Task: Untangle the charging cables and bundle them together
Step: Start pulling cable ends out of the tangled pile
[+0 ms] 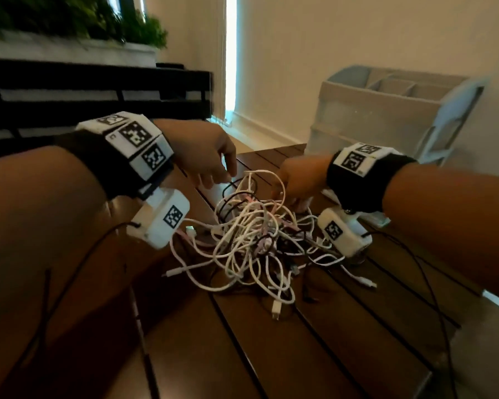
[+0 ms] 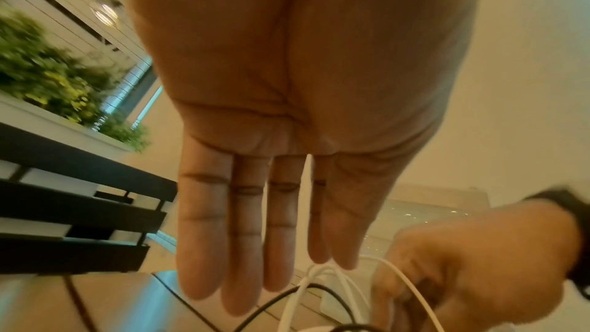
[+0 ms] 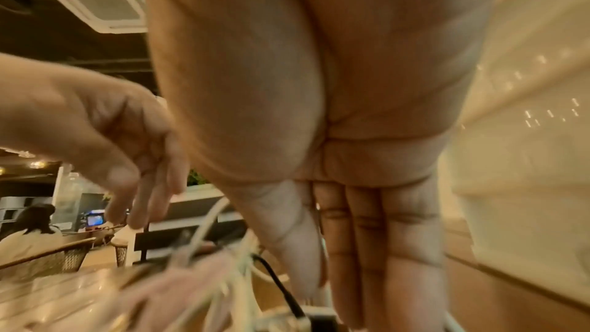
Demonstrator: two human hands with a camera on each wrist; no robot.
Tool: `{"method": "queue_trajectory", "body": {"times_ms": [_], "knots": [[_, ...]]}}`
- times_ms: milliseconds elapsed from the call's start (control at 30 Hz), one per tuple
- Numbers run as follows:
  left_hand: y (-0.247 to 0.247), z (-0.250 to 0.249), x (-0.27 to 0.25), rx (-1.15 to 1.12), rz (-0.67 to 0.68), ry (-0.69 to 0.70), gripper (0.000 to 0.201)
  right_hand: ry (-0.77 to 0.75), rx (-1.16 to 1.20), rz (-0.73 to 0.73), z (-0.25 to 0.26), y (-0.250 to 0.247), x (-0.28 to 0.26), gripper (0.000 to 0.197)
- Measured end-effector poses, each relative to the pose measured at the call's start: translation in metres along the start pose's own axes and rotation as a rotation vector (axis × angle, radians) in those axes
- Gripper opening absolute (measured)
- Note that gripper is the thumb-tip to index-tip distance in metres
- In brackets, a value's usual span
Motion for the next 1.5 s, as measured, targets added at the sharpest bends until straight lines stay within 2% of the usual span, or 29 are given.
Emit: {"method": "queue_trajectory", "body": {"times_ms": [67, 167, 300, 500, 600, 700, 800, 867, 933, 967, 1033, 1100, 1133, 1233, 1300, 1400, 1500], "knots": [[0.005, 0.007, -0.014, 0.066, -0.025, -0.058, 0.011, 0.027, 0.001, -0.057, 0.007, -0.009, -0.018, 0.006], [0.021, 0.020, -0.033, 0.110, 0.029, -0.171, 0.014, 0.051, -0.066, -0.113, 0.017, -0.015, -0.048, 0.008], [0.038, 0.028, -0.042, 0.182, 0.123, -0.264, 0.020, 0.058, -0.119, -0.073, 0.027, -0.014, -0.071, 0.021], [0.061, 0.037, -0.031, 0.212, 0.191, -0.371, 0.032, -0.008, -0.061, -0.063, 0.047, -0.013, -0.076, 0.023], [0.072, 0.039, -0.028, 0.212, 0.198, -0.390, 0.023, -0.055, -0.094, -0.045, 0.051, -0.007, -0.073, 0.027], [0.074, 0.034, -0.028, 0.218, 0.199, -0.398, 0.013, -0.096, -0.005, -0.082, 0.054, -0.004, -0.071, 0.022], [0.061, 0.026, -0.032, 0.085, 0.127, -0.393, 0.016, -0.141, 0.118, -0.108, 0.060, 0.000, -0.070, 0.021], [0.041, 0.015, -0.034, -0.086, -0.068, -0.356, 0.014, -0.164, 0.159, -0.170, 0.064, -0.001, -0.071, 0.018], [0.023, 0.001, -0.038, -0.307, -0.238, -0.309, 0.015, -0.176, 0.172, -0.307, 0.066, -0.006, -0.073, 0.010], [0.018, -0.007, -0.042, -0.427, -0.290, -0.286, 0.015, -0.176, 0.211, -0.368, 0.066, -0.008, -0.075, 0.013], [0.012, -0.022, -0.047, -0.627, -0.357, -0.253, 0.013, -0.180, 0.408, -0.342, 0.065, -0.003, -0.075, 0.019], [0.011, -0.031, -0.046, -0.762, -0.366, -0.218, 0.013, -0.197, 0.470, -0.214, 0.063, 0.012, -0.072, 0.015], [0.012, -0.034, -0.044, -0.795, -0.356, -0.198, 0.014, -0.200, 0.386, -0.174, 0.061, 0.020, -0.071, 0.016], [0.017, -0.039, -0.029, -0.771, -0.320, -0.119, 0.017, -0.217, -0.062, -0.233, 0.051, 0.030, -0.063, 0.038], [0.019, -0.041, -0.016, -0.765, -0.314, -0.082, 0.017, -0.178, -0.144, -0.244, 0.038, 0.027, -0.054, 0.041], [0.020, -0.039, 0.003, -0.798, -0.329, -0.080, 0.012, -0.011, 0.065, -0.118, 0.011, 0.025, -0.039, 0.029], [0.025, -0.038, 0.014, -0.826, -0.304, -0.085, 0.012, 0.051, 0.168, -0.143, -0.008, 0.018, -0.035, 0.024]]}}
Point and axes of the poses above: each hand's wrist, its own x-axis towards the middle knuckle, its own y-axis out of the palm, z = x × y, the point moved 5 cm from there along x, towards the middle knuckle, and after that the axes turned 4 degrees about -z, right-handed, at the moved point
